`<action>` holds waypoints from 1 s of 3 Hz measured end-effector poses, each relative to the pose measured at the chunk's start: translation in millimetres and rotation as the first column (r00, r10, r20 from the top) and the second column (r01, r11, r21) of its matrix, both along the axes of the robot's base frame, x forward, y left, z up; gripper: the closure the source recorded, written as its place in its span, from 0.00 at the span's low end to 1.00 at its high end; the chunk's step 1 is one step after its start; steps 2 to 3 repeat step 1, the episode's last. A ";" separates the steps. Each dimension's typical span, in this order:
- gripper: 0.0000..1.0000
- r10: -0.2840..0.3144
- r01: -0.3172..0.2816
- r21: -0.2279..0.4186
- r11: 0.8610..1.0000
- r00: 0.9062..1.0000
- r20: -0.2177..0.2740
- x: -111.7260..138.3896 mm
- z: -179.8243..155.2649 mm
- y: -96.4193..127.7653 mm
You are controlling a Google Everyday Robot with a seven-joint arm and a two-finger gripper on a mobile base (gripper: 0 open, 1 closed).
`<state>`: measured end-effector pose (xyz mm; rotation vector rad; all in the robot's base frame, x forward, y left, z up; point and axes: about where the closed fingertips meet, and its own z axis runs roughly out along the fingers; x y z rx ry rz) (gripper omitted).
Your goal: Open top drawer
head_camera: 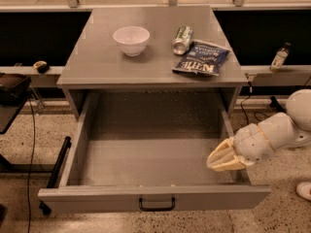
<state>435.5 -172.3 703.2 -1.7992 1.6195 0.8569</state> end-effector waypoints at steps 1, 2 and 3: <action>0.59 0.000 0.000 0.000 1.000 1.000 0.000 0.0 0.0 0.0; 0.59 0.000 0.000 0.000 1.000 1.000 0.000 0.0 0.0 0.0; 0.59 0.000 0.000 0.000 1.000 1.000 0.000 0.0 0.0 0.0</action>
Offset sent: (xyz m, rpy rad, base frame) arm 0.0000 0.0000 0.0000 0.0000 0.0000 0.0000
